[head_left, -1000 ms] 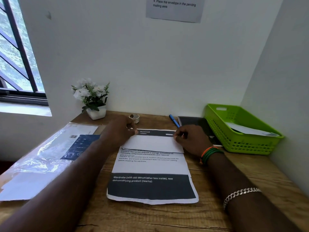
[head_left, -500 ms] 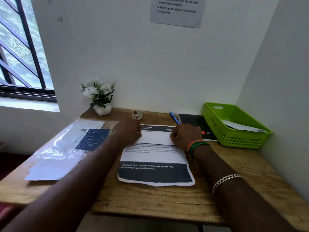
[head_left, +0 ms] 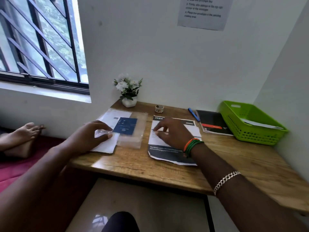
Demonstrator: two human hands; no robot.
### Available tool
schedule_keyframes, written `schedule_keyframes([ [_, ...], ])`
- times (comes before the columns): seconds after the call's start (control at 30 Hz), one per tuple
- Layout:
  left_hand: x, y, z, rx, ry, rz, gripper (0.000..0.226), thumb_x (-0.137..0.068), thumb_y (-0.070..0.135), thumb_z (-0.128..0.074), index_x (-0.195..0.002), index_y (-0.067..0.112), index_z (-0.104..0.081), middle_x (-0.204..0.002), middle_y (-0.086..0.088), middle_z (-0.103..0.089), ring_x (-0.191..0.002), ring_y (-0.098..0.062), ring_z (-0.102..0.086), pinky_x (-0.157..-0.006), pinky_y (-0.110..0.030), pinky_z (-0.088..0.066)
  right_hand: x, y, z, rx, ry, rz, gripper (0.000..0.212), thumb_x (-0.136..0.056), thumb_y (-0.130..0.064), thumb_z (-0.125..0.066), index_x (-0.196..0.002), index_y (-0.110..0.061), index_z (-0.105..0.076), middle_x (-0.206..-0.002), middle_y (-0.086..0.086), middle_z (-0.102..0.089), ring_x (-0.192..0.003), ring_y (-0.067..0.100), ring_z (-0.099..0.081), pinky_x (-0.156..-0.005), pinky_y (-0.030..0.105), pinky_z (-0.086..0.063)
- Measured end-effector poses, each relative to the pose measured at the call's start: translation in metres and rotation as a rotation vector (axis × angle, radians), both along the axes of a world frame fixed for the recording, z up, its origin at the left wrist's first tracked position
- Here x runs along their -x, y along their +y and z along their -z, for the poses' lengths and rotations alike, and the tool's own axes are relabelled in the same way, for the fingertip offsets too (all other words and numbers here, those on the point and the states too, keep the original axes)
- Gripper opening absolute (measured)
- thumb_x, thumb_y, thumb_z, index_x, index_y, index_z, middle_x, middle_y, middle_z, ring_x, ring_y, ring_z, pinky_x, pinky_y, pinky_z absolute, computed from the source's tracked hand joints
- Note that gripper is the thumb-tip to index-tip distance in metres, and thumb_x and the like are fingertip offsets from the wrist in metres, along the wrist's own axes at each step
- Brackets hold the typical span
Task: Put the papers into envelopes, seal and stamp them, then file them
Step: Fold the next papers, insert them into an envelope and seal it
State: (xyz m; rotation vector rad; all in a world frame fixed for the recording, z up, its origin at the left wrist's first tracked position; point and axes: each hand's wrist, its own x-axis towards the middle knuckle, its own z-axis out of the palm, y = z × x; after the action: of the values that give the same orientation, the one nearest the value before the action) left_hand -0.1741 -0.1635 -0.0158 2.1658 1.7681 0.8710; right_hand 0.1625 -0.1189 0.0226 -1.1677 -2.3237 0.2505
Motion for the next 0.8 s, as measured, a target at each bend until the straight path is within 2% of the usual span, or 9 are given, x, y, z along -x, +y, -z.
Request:
schedule_keyframes([
  [0.1,0.015,-0.020,0.008,-0.007,-0.064,0.023,0.043,-0.076,0.065,-0.071,-0.109,0.037,-0.077,-0.121,0.023,-0.067,-0.115,0.005,-0.061,-0.106,-0.029,-0.045,0.052,-0.018,0.000,0.000,-0.007,-0.192,0.012,-0.084,-0.021,-0.074,-0.096,-0.021,-0.077,-0.093,-0.003,-0.068,-0.078,0.010,-0.061,-0.073,0.028,-0.050],
  [0.23,0.018,-0.029,0.010,-0.053,-0.178,0.017,0.041,-0.076,0.052,-0.084,-0.112,0.034,-0.077,-0.126,0.021,-0.065,-0.120,0.006,-0.058,-0.105,-0.028,-0.043,0.102,-0.035,0.011,0.047,-0.028,-0.306,0.019,-0.086,-0.027,-0.074,-0.104,-0.023,-0.076,-0.102,-0.002,-0.067,-0.089,0.010,-0.061,-0.078,0.029,-0.053],
  [0.37,0.019,-0.032,0.009,-0.036,-0.305,0.049,0.045,-0.068,0.048,-0.077,-0.112,0.037,-0.077,-0.127,0.021,-0.066,-0.123,0.002,-0.057,-0.099,-0.037,-0.048,0.123,-0.036,0.017,0.078,-0.098,-0.330,0.031,-0.083,-0.036,-0.077,-0.112,-0.024,-0.075,-0.112,-0.001,-0.063,-0.099,0.013,-0.059,-0.083,0.031,-0.053],
  [0.5,0.019,-0.036,0.005,0.018,-0.310,0.117,0.051,-0.065,0.036,-0.075,-0.116,0.037,-0.075,-0.129,0.022,-0.065,-0.127,0.004,-0.054,-0.101,-0.037,-0.044,0.126,-0.035,0.014,0.093,-0.147,-0.325,0.026,-0.085,-0.038,-0.075,-0.108,-0.025,-0.076,-0.108,-0.005,-0.064,-0.090,0.010,-0.062,-0.080,0.034,-0.056],
  [0.6,0.020,-0.039,0.004,0.022,-0.331,0.173,0.056,-0.065,0.040,-0.077,-0.120,0.036,-0.073,-0.131,0.020,-0.064,-0.128,0.000,-0.054,-0.098,-0.034,-0.045,0.128,-0.035,0.014,0.097,-0.141,-0.283,0.021,-0.089,-0.039,-0.069,-0.104,-0.026,-0.076,-0.102,-0.007,-0.065,-0.086,0.008,-0.063,-0.079,0.036,-0.056],
  [0.67,0.022,-0.039,0.005,-0.005,-0.337,0.174,0.050,-0.069,0.035,-0.083,-0.118,0.034,-0.074,-0.129,0.017,-0.066,-0.126,-0.002,-0.056,-0.097,-0.033,-0.046,0.129,-0.034,0.015,0.141,-0.110,-0.238,0.021,-0.092,-0.039,-0.065,-0.104,-0.025,-0.075,-0.100,-0.008,-0.066,-0.085,0.006,-0.061,-0.079,0.035,-0.056],
  [0.8,0.021,-0.037,0.007,-0.063,-0.321,0.097,0.020,-0.081,0.030,-0.085,-0.100,0.030,-0.078,-0.112,0.015,-0.071,-0.112,-0.003,-0.064,-0.100,-0.035,-0.051,0.129,-0.033,0.011,0.260,-0.024,-0.193,0.023,-0.097,-0.033,-0.060,-0.107,-0.020,-0.075,-0.098,-0.008,-0.067,-0.088,0.006,-0.060,-0.081,0.029,-0.051],
])
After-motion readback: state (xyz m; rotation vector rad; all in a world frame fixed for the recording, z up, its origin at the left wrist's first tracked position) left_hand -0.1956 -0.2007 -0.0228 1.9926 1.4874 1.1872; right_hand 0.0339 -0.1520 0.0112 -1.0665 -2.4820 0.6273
